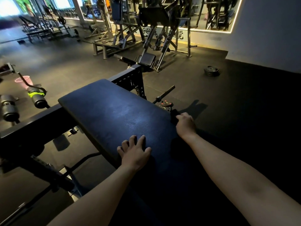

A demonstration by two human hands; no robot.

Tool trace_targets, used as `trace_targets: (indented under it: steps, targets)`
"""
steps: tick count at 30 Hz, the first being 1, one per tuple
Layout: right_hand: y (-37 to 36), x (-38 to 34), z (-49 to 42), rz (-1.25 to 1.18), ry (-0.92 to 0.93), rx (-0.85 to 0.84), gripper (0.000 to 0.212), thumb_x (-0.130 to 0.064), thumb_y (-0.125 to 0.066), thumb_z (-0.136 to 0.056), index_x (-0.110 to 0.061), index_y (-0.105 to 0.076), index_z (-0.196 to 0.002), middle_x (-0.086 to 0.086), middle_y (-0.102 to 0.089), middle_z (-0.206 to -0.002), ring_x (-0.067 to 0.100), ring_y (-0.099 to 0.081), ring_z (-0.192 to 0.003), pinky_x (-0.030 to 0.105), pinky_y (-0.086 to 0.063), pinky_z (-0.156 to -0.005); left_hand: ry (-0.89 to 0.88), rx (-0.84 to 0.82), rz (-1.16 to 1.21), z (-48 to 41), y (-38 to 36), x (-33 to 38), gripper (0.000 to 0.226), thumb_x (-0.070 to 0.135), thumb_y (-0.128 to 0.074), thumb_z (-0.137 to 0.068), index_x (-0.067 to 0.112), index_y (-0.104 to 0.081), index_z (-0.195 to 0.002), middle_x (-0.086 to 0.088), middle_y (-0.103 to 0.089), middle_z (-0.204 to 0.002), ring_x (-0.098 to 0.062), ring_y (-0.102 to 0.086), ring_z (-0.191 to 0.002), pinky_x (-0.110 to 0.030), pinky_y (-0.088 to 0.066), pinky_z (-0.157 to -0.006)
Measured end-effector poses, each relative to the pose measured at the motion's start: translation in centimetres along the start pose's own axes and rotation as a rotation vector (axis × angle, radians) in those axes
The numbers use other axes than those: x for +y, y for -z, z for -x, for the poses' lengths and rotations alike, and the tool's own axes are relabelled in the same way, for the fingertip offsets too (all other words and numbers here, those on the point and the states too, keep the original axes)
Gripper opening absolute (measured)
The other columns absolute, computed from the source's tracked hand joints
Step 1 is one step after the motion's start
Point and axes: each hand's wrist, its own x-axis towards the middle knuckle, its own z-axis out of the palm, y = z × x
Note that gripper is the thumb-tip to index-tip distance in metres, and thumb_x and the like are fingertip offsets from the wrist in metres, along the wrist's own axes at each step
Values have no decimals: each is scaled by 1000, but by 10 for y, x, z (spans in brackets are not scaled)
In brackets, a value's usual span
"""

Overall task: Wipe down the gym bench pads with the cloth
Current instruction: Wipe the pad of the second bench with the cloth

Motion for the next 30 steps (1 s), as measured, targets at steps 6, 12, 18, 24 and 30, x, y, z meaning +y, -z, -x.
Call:
trace_targets:
  steps: [6, 12, 18, 24, 30]
  targets:
    - [-17, -63, 33, -41, 462, -341, 40, -16, -55, -91, -22, -57, -131, 1, -49, -141, 18, -37, -136, 49, -17, -120, -169, 24, 64, -4, -14, 31, 56, 45, -46, -95, 30, -35, -148, 2, -26, -159, -22, -12, -143, -47, -8, -116]
    - [-1, 14, 32, -40, 368, -198, 37, -8, -48, -95, -16, -68, -125, 7, -51, -140, 30, -44, -125, 42, -37, -108, -171, 14, 25, -19, -20, 50, 52, 47, -45, -95, 39, -35, -146, 2, -25, -157, -24, -13, -142, -48, -10, -113]
    - [43, 90, 29, 137, -163, -46, 38, -5, -45, -93, -14, -69, -121, 10, -54, -127, 31, -44, -118, 33, -38, -103, -296, -52, 46, -29, -34, 78, 49, 44, -39, -97, 43, -32, -146, 5, -21, -161, -24, -10, -143, -49, -9, -115]
    - [47, 73, 8, -82, -339, -69, 44, -4, -43, -90, -21, -66, -124, 11, -63, -128, 32, -56, -120, 39, -44, -105, -351, -92, 30, -43, -33, 83, 52, 47, -35, -97, 43, -28, -148, 5, -18, -162, -25, -8, -144, -50, -10, -115]
    - [11, 8, -37, -146, -188, -210, 44, -11, -39, -93, -19, -56, -132, 14, -56, -134, 33, -50, -124, 41, -41, -105, -373, -165, 1, -60, -35, 100, 57, 50, -35, -98, 44, -20, -153, 8, -9, -166, -25, -4, -148, -52, -10, -114]
